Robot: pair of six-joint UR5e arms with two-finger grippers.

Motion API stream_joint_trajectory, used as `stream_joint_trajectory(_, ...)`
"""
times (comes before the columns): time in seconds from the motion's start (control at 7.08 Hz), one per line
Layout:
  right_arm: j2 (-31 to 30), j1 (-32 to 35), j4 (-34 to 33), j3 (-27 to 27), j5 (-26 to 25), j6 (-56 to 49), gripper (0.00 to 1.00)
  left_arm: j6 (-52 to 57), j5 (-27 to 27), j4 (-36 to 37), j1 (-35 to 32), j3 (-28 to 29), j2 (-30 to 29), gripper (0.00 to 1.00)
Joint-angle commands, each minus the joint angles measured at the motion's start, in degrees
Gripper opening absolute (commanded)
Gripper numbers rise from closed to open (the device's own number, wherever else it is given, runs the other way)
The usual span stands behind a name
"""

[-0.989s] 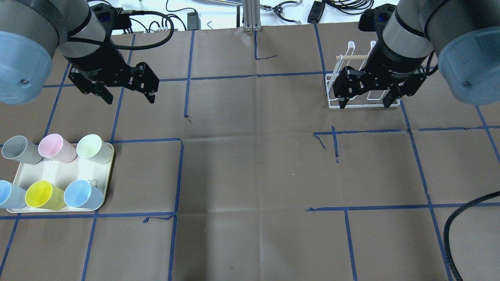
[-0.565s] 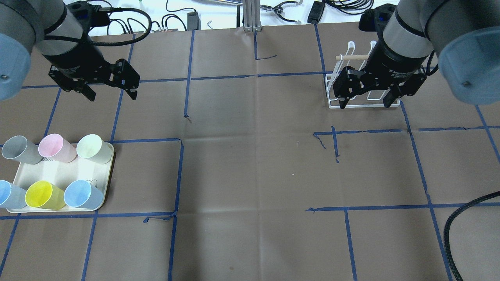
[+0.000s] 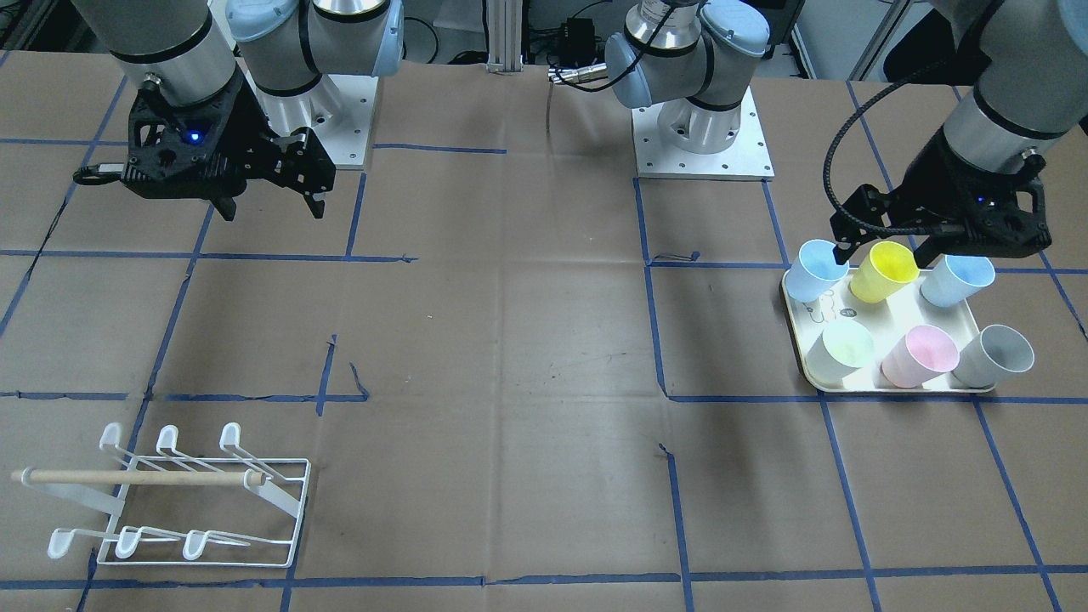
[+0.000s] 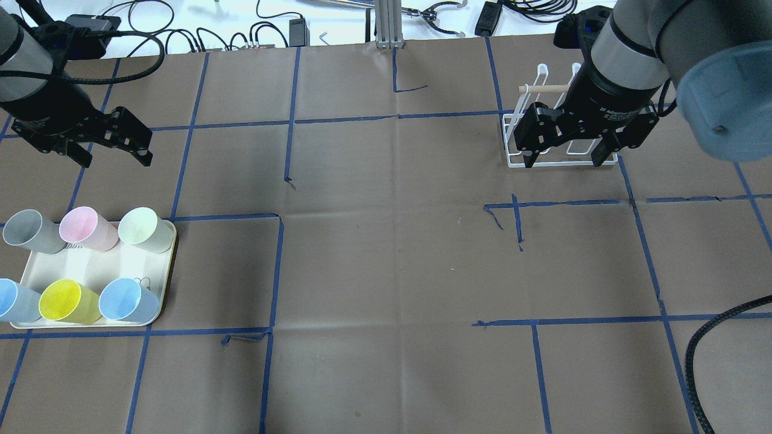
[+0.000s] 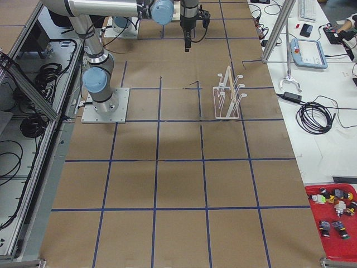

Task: Transfer IKEA cup to right arm and place on rack

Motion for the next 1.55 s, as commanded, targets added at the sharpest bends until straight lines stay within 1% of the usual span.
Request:
stream_joint_trajectory(0.0,0.00,0.02,-0.09,0.07,0.00,0.00,1.00,1.57,-0.03,5.39,1.54,-4.59,-0.36,1.00)
stream_joint_trajectory(0.28,0.09,0.02,-0.09,0.07,0.00,0.09,1.00,1.66,-0.12,13.65,1.62,-10.57,-1.32,1.00)
stream_joint_trajectory(0.42,0.09,0.02,-0.09,0.16,0.00,0.09,1.00,1.66,-0.03,17.35,1.62,-12.34,-3.24,1.00)
stream_joint_trajectory(0.71,0.09,0.02,-0.09,0.16,0.00,0.09,1.00,1.40,-0.12,19.66,1.62,-13.67,-8.33,1.00)
stream_joint_trajectory(0.99,0.09,0.02,-0.09,0.16,0.09,0.09,1.00,1.75,0.41,26.22,1.71,-17.26,-9.93,1.00)
stream_joint_trajectory(1.27,0.09,0.02,-0.09,0.25,0.09,0.17,1.00,1.83,0.50,28.18,1.71,-18.59,-10.46,0.99)
stream_joint_trajectory(1.41,0.09,0.02,-0.09,0.25,0.09,0.26,1.00,2.01,0.50,29.93,1.71,-18.68,-12.12,1.00)
